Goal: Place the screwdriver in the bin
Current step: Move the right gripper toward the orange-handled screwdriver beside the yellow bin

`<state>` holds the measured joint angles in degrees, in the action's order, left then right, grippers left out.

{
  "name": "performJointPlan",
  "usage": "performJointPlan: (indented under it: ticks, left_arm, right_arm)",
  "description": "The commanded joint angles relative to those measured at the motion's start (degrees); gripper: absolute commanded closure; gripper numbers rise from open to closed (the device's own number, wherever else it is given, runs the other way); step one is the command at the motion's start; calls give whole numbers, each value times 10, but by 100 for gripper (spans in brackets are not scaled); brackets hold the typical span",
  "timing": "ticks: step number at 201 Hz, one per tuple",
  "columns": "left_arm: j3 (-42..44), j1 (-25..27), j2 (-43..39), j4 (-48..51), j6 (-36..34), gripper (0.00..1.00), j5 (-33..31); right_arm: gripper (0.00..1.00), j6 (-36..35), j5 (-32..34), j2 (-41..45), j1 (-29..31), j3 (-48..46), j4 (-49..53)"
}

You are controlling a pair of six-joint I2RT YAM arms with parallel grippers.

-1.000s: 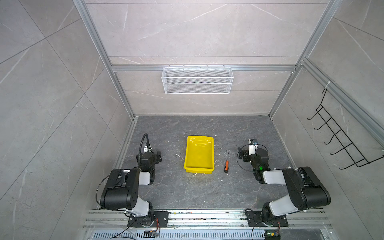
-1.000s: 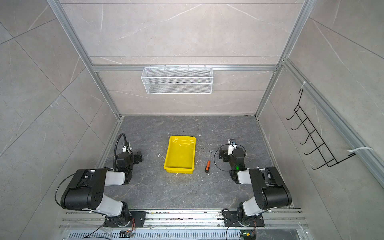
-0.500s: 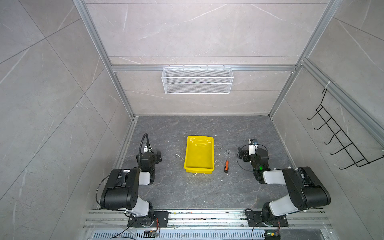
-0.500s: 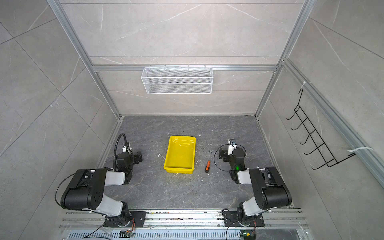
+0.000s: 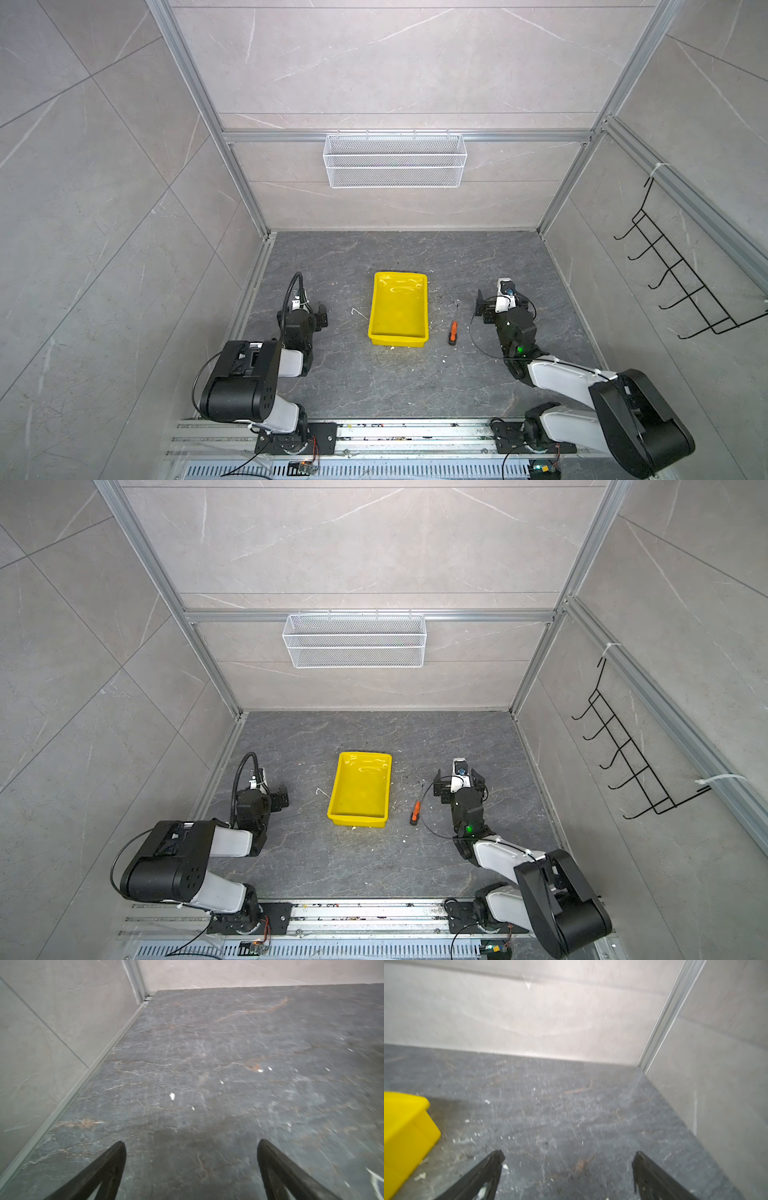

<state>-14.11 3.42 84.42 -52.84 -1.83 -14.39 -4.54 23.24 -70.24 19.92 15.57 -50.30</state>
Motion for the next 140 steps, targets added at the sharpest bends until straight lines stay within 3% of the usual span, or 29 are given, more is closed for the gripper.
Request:
performJointPlan:
  ticks: [1,24,40,47,61,73,82,93,108,118,126,140]
  left_arm:
    - [-44,14,-87,86,-33,0,27]
    - [-105,31,-180,248,16,0,47]
    - [-154,37,-240,376,232,0,53]
    - [-176,38,-255,422,296,0,102]
    - [-200,46,-257,421,335,0,217]
    - [-205,66,-250,390,350,0,256]
    - [-202,81,-241,357,327,0,285]
    - [-192,86,-223,344,273,0,317]
    - [-156,93,-181,306,319,0,256]
    - [-166,83,-161,288,341,0,286]
    - [-198,81,-155,329,314,0,316]
    - [-241,84,-154,425,297,0,281]
  right_arm:
    - [1,-34,54,32,36,-8,11]
    - [1,-30,100,138,74,4,99]
    - [1,17,65,243,76,44,263]
    - [1,39,36,279,76,76,342]
    - [1,96,3,318,76,134,487]
    - [1,233,58,318,76,183,631]
    - [1,420,130,300,76,223,795]
    - [0,588,178,264,76,249,945]
    - [0,574,108,224,76,251,941]
    - [0,585,57,197,76,252,929]
    - [1,581,18,177,77,245,897]
    - [4,592,-30,144,80,229,841]
